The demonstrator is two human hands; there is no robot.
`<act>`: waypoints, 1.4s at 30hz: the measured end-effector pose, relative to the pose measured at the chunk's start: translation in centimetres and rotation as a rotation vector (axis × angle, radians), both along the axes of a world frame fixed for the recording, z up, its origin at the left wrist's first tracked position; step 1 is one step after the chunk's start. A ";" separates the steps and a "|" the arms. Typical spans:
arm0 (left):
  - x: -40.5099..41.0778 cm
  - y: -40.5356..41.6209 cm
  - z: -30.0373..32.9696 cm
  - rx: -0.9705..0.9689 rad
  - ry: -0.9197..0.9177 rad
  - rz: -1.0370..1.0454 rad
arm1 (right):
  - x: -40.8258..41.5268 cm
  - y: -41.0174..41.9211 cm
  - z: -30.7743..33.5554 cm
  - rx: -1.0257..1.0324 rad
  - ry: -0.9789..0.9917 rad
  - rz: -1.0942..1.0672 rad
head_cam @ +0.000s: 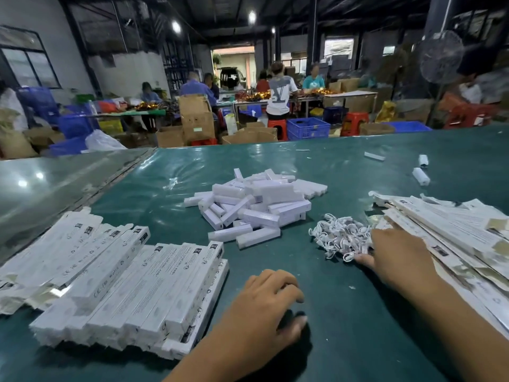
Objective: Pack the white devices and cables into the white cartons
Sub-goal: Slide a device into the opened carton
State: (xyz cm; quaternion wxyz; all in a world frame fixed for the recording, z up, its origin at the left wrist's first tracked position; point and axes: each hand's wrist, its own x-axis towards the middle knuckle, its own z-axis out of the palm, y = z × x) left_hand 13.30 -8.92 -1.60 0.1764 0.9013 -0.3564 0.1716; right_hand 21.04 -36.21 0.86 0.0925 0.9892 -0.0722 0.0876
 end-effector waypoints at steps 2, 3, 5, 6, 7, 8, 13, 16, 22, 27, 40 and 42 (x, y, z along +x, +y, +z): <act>0.1 0.2 -0.1 -0.004 0.025 0.012 | -0.1 -0.1 0.2 0.021 -0.016 0.021; 0.1 0.3 -0.1 -0.006 0.026 0.010 | -0.3 -0.1 0.4 0.032 -0.017 0.019; 0.1 0.3 0.0 -0.016 0.025 0.007 | -0.7 0.0 0.7 0.023 -0.028 0.007; 0.1 0.3 0.0 -0.020 0.024 0.008 | -0.9 0.1 0.8 0.023 -0.034 -0.003; 0.0 0.3 0.1 -0.024 0.018 0.009 | -1.1 0.2 1.0 0.022 -0.042 -0.018; 0.0 0.3 0.1 -0.029 0.008 0.012 | -1.2 0.3 1.2 0.029 -0.068 -0.036; 0.0 0.3 0.6 -0.145 -0.091 0.092 | -2.7 2.1 3.0 0.344 -0.594 0.098; 0.3 0.6 0.9 -0.298 -0.128 0.170 | -4.0 3.9 3.9 0.489 -0.779 0.524; 0.6 1.2 1.6 -0.275 -0.301 0.289 | -6.4 6.5 4.1 1.182 -0.381 0.843; 0.4 1.3 1.9 -0.261 -0.329 0.272 | -6.5 7.4 4.0 1.572 -0.179 0.866; -1.4 0.4 3.4 -0.842 0.682 -0.095 | -6.1 8.0 3.3 1.552 -0.160 0.862; -1.4 0.1 3.0 -0.758 0.476 0.023 | -6.2 8.6 2.8 1.569 -0.231 0.812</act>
